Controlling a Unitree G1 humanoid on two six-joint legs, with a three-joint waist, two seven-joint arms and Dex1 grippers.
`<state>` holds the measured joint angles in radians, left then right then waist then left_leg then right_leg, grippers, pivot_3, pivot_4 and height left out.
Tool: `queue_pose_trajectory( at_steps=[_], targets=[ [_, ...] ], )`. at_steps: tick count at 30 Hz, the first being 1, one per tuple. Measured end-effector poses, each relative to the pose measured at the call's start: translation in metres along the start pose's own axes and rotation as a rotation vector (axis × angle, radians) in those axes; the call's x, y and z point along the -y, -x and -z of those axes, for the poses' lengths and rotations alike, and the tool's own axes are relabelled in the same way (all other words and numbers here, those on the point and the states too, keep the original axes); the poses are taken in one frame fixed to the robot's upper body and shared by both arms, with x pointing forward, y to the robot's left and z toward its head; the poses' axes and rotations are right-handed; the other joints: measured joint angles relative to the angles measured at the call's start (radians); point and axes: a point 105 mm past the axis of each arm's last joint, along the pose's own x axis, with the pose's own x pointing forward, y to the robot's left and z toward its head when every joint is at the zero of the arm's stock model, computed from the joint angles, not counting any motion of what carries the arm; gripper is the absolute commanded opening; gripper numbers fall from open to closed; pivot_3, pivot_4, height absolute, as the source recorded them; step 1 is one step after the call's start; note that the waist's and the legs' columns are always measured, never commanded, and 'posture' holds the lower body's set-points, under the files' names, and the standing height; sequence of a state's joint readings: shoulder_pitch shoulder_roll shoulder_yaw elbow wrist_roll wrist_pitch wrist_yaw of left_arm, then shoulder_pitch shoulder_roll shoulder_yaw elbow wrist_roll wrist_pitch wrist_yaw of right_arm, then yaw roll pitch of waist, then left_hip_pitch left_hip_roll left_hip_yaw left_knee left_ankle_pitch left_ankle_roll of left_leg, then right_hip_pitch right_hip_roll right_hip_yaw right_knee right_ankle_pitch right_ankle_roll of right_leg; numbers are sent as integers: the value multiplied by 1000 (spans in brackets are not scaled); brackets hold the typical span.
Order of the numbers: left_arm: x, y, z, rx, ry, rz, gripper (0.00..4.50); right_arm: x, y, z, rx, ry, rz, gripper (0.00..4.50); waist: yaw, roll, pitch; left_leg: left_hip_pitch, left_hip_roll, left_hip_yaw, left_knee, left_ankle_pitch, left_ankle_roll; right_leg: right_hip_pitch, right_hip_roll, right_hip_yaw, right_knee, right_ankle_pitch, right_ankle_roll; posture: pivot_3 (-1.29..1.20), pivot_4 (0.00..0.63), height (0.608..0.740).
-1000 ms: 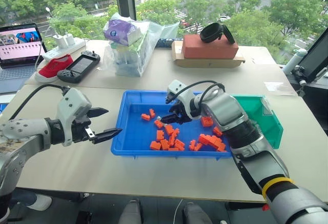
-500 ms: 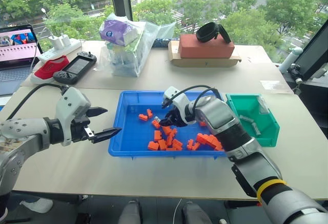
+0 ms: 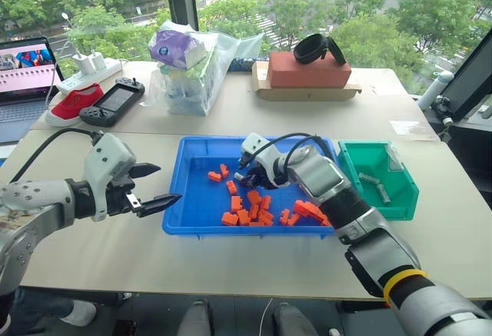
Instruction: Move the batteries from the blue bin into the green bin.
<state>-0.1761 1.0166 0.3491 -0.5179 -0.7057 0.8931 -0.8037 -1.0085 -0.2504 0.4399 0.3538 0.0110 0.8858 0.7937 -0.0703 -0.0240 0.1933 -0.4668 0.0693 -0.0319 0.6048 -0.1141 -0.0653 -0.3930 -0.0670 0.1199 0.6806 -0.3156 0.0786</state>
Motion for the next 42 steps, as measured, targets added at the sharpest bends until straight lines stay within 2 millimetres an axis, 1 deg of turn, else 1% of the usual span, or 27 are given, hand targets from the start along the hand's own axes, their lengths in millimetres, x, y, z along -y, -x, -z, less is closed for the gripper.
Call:
queue_pose_trajectory(
  at_steps=[4,6,7,10,11,12,13,14,15,17,19,21,24,25,27,32,33,34,35,37,41,42],
  targets=[
    [-1,-1,-1,6,-1,1,4500,2,4,2,5,5,-16,257,1,0,0,0,0,0,0,0,0,0,0,0,0,0,0,0,150,739],
    [0,-4,-3,15,-6,8,4500,5,11,1,29,-6,-27,257,2,0,0,-1,0,0,0,0,0,0,0,0,0,0,0,0,150,739],
    [0,-5,-3,20,-7,10,4500,5,15,-2,53,-15,-39,257,3,0,0,-1,0,0,0,0,0,0,0,0,0,0,0,0,150,739],
    [1,-10,-5,30,-5,28,4500,15,43,-16,174,-72,-88,257,5,0,0,-1,0,0,0,0,0,0,0,0,-1,0,0,0,150,739],
    [3,-12,-6,36,-10,38,4500,33,74,-18,232,-102,-82,257,12,0,1,-2,-1,0,0,0,0,0,-1,0,-2,0,0,0,150,739],
    [3,-12,-5,35,-9,38,4500,42,86,-18,251,-110,-59,257,15,0,1,-2,-1,0,0,0,0,0,-1,0,-2,0,0,0,150,739],
    [2,-13,-6,40,-15,38,4500,61,111,-16,261,-114,0,257,19,0,1,-2,-1,0,1,0,0,0,-1,0,-3,0,0,0,150,739],
    [2,-13,-6,38,-15,37,4500,75,131,-14,274,-121,50,257,24,0,1,-2,-1,1,0,0,0,0,-2,0,-4,0,0,0,150,739],
    [0,-13,-5,35,-12,35,4500,93,156,-9,275,-127,128,257,26,0,1,-2,-1,1,0,0,0,0,-1,0,-4,0,0,0,150,739],
    [-1,-15,-2,27,1,35,4500,117,192,3,267,-132,249,257,27,-1,0,-1,-1,1,-3,0,0,0,-1,0,-7,0,0,0,150,739],
    [-1,-18,-4,35,-1,43,4500,133,215,25,197,-129,338,257,23,-1,0,-2,-1,1,-4,0,0,0,-1,0,-7,0,0,0,150,739],
    [-2,-19,-6,40,-5,45,4500,141,224,44,119,-139,387,257,13,-1,0,-1,-1,3,-5,0,0,-1,-1,2,-7,0,0,0,150,739],
    [-2,-21,-7,42,-14,49,4500,146,226,65,24,-134,413,257,-2,-1,0,0,-1,3,-6,0,0,-1,-1,2,-7,0,0,0,150,739],
    [-3,-21,-7,45,-15,50,4500,146,225,75,-11,-137,415,257,-5,-1,0,0,-1,3,-6,0,0,-1,-1,3,-7,0,0,0,150,739],
    [-4,-21,-7,46,-12,50,4500,145,224,90,-71,-123,410,257,-3,-1,0,0,-1,3,-6,0,0,-1,-1,2,-7,0,0,0,150,739],
    [-5,-21,-6,44,-8,49,4500,143,215,120,-190,-132,408,257,2,0,1,0,-1,3,-5,0,0,0,-2,2,-7,0,0,0,150,739],
    [-5,-21,-6,44,-8,49,4500,141,213,125,-206,-134,399,1057,2,0,1,0,-1,3,-5,0,0,0,-2,2,-7,0,0,0,150,739],
    [-5,-21,-7,44,-8,50,4500,139,211,128,-215,-136,386,1438,2,0,1,0,-1,3,-5,0,0,0,-2,2,-7,0,0,0,150,739],
    [-5,-21,-7,44,-8,50,4500,134,208,131,-223,-137,360,1753,2,0,1,0,-1,3,-5,0,0,0,-2,2,-7,0,0,0,150,739],
    [-5,-21,-6,44,-9,50,4500,131,205,131,-220,-134,335,2398,0,0,1,0,-1,3,-5,0,0,0,-2,2,-7,0,0,0,150,739],
    [-7,-21,-7,44,-32,34,4500,136,207,120,-185,-109,364,3776,0,0,1,0,-1,3,-4,0,0,0,-2,2,-6,0,0,0,150,739],
    [-8,-20,-7,42,-38,29,4500,139,209,115,-167,-101,376,4047,0,0,1,0,-1,3,-4,0,-1,0,-2,2,-6,0,0,0,150,739]
  ],
)
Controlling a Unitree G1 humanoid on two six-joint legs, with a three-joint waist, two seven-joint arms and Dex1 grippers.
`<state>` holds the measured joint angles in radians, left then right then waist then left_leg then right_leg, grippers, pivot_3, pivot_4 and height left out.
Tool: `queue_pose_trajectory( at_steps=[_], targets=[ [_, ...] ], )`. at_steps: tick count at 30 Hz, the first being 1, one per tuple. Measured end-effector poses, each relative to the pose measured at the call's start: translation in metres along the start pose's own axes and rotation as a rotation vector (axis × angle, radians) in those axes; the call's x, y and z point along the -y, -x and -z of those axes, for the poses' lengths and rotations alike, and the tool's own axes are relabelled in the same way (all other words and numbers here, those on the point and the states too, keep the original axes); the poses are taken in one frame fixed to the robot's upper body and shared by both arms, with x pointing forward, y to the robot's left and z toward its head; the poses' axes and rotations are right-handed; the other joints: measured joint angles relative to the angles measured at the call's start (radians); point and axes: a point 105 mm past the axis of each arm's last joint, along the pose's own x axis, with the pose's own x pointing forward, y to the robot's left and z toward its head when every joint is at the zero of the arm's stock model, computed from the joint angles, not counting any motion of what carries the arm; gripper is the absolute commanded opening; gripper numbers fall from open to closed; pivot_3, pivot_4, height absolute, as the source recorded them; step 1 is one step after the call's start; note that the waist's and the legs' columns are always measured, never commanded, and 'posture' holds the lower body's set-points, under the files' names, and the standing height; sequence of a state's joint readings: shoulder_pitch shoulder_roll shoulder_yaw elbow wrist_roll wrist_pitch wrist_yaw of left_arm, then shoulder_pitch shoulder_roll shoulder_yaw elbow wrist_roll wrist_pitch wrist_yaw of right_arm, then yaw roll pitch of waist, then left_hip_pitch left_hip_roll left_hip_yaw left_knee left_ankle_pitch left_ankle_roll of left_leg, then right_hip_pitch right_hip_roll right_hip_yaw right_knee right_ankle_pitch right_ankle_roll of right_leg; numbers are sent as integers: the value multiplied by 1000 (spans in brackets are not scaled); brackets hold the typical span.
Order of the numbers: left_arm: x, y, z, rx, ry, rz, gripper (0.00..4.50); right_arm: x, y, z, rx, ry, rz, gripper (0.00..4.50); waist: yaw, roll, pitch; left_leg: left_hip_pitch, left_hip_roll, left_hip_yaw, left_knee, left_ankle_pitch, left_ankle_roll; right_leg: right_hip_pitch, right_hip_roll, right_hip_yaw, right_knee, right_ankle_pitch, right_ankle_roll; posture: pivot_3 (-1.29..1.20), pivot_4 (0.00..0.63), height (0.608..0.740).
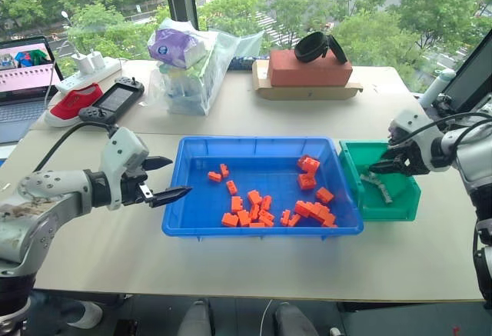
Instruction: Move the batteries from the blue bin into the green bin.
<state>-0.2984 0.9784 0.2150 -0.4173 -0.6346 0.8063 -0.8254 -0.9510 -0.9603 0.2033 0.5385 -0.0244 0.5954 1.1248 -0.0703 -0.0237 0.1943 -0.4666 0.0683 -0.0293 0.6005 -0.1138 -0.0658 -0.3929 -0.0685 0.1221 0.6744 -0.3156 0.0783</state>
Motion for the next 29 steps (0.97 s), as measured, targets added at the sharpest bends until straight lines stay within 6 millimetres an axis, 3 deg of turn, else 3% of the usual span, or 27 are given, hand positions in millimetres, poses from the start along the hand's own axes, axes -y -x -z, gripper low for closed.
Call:
queue_pose_trajectory(
  at_steps=[7,9,12,16,22,29],
  targets=[
    [-15,-6,-13,108,-8,-94,4500,21,33,-43,375,66,81,4047,10,0,0,0,-1,-1,1,0,0,3,-1,-2,-2,0,0,0,150,739],
    [-21,-5,-21,144,-39,-126,4500,22,46,-44,477,43,67,4047,14,0,0,0,-1,-1,0,0,0,3,-1,-2,-2,0,0,0,150,739],
    [-30,1,-24,170,-37,-173,4500,11,56,-25,525,-30,-55,4047,23,0,0,1,-1,-1,0,0,0,4,-1,-2,-3,0,0,0,150,739],
    [-35,1,-17,181,-12,-201,4500,3,58,3,459,-112,-141,4047,22,0,0,3,-1,0,0,0,0,5,-1,-1,-1,0,0,0,150,739],
    [-41,4,2,187,63,-247,4500,16,46,42,369,-240,-48,4047,10,0,0,6,-1,0,0,0,0,6,-1,0,0,0,0,0,150,739],
    [-49,4,16,184,119,-286,4500,24,34,60,340,-279,19,4047,3,0,0,6,-1,0,0,1,-1,6,-1,0,1,0,0,0,150,739]
  ],
)
